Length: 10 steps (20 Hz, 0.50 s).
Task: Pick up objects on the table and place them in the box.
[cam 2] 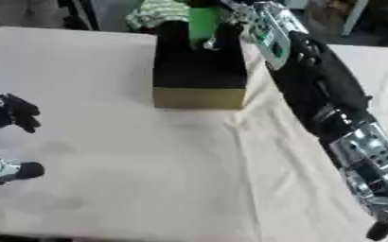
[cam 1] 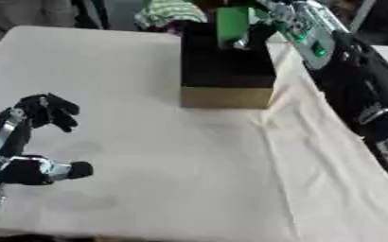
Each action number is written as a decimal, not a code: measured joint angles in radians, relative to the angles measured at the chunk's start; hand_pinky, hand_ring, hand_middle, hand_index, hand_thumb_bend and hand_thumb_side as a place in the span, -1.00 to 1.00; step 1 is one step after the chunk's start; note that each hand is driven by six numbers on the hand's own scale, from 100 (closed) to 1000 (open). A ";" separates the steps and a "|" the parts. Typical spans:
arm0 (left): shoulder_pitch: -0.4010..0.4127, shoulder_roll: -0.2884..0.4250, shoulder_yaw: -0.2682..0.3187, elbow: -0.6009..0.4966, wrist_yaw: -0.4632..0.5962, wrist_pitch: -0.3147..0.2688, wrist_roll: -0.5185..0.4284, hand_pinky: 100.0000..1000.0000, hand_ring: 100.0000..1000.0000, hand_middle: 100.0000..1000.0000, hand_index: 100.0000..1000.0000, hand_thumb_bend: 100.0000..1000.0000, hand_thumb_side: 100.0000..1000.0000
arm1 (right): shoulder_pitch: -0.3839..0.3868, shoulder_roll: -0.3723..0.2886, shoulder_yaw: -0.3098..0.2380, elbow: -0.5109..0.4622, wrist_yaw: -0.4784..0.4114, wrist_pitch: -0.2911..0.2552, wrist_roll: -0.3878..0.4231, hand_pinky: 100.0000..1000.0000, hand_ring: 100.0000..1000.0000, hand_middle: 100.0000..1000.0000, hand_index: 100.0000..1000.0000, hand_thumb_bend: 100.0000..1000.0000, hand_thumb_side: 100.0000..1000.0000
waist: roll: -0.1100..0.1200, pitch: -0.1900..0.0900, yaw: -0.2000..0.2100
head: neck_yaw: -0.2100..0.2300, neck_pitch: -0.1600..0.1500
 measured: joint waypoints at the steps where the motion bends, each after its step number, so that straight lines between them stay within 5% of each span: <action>1: 0.000 -0.002 0.000 0.000 0.000 0.000 0.000 -0.04 0.01 0.06 0.29 1.00 -0.33 | 0.000 0.004 -0.005 0.014 0.013 -0.001 -0.009 0.47 0.39 0.27 0.45 0.10 -0.74 | 0.000 0.000 0.000 | -0.001 -0.002; 6: 0.000 -0.006 0.000 0.000 0.001 0.000 0.000 -0.04 0.01 0.06 0.29 1.00 -0.33 | 0.000 0.009 -0.019 0.047 0.057 0.005 -0.050 0.59 0.59 0.72 0.80 0.38 -0.78 | 0.000 0.000 -0.003 | -0.005 -0.004; 10: 0.000 -0.006 0.000 0.000 0.001 0.000 0.000 -0.04 0.01 0.06 0.29 1.00 -0.33 | 0.000 0.009 -0.022 0.052 0.069 0.015 -0.067 0.60 0.60 0.76 0.83 0.47 -0.80 | 0.000 -0.001 -0.008 | -0.005 -0.004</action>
